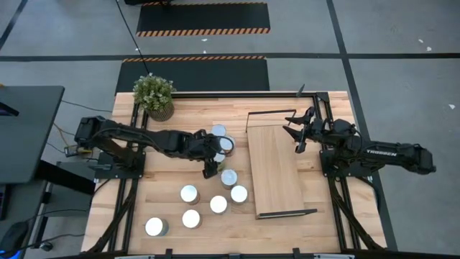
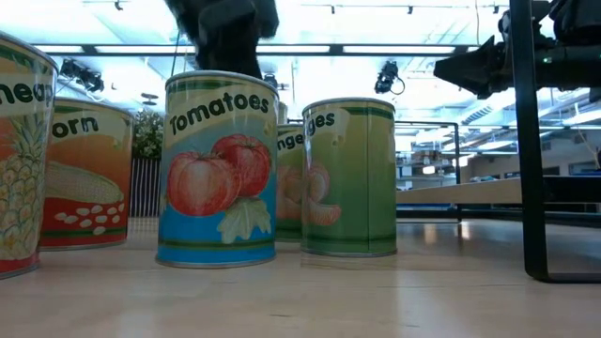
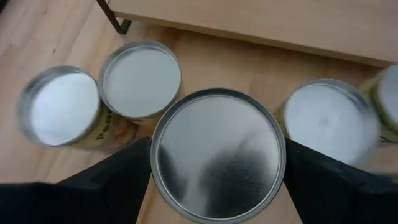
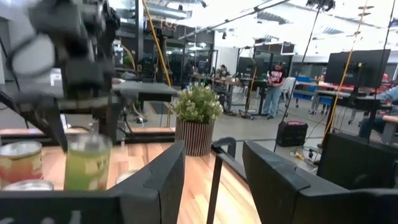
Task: Pick and place cans onto a shelf
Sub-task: Put the canned pears on the shelf
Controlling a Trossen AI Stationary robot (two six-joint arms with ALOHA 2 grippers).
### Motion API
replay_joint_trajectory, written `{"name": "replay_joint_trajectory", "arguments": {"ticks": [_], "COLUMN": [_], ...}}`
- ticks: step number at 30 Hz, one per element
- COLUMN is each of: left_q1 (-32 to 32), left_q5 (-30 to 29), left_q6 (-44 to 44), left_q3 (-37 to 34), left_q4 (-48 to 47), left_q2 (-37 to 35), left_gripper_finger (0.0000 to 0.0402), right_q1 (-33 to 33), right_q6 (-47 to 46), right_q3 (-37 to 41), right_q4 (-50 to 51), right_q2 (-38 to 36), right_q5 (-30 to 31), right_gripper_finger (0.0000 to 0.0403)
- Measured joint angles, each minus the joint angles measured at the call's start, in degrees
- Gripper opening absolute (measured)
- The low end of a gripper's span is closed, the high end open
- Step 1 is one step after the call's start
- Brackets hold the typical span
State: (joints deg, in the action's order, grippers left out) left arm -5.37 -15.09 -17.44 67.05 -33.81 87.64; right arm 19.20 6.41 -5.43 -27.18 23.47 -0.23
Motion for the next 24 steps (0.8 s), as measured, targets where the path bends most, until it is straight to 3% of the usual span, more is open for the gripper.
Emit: {"name": "replay_joint_trajectory", "arguments": {"ticks": [7, 14, 24], "left_q1": [1.77, 5.53, 11.76], "left_q5": [-0.14, 0.97, 12.82], "left_q6": [4.65, 11.47, 23.09], "left_q3": [10.42, 13.05, 21.58], "left_q4": [-2.54, 4.13, 8.93], "left_q2": [0.44, 2.48, 14.97], "left_gripper_finger": [0.0324, 0.0323, 0.0323], "right_q1": [0.01, -0.87, -3.87], "right_q6": [0.16, 0.79, 1.48], "right_q3": [-2.91, -8.15, -10.6], "right_q4": [4.36, 16.33, 21.26], "right_q2": [2.2, 3.47, 4.67], "right_q5": [0.31, 0.31, 6.82], "right_gripper_finger": [0.017, 0.0172, 0.0185]}}
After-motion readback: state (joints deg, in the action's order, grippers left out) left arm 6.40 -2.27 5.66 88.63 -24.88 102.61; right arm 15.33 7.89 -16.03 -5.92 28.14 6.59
